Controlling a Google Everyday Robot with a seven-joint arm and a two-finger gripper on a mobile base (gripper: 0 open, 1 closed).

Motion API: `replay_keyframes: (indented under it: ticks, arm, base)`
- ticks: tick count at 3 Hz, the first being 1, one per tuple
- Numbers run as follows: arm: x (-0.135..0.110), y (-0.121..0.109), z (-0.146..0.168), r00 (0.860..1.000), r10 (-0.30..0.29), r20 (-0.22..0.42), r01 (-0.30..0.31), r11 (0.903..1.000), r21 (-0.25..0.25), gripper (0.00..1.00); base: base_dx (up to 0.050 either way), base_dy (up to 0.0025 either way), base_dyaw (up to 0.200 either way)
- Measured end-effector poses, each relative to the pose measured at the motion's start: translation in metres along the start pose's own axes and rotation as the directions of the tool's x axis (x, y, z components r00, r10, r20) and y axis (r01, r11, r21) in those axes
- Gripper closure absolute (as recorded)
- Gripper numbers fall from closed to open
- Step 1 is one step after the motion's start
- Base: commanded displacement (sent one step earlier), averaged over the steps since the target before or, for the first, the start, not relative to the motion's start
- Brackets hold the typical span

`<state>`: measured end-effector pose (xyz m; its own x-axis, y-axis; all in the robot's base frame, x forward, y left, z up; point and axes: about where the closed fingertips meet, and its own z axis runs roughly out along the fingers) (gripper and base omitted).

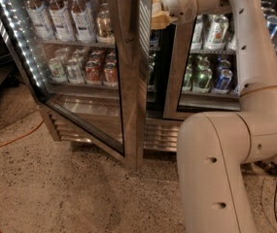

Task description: Open left fridge door

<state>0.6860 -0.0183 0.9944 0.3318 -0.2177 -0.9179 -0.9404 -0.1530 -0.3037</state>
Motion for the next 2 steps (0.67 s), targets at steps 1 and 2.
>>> replay_keyframes:
  ticks: [1, 2]
  arm:
    - [0.005, -0.012, 0.044, 0.995, -0.013, 0.098, 0.018, 0.9988, -0.045, 1.0]
    - [0.008, -0.001, 0.09, 0.969, 0.023, 0.246, 0.022, 0.9838, -0.178, 1.0]
  base:
    - [0.0, 0.0, 0.0]
    - [0.0, 0.0, 0.0]
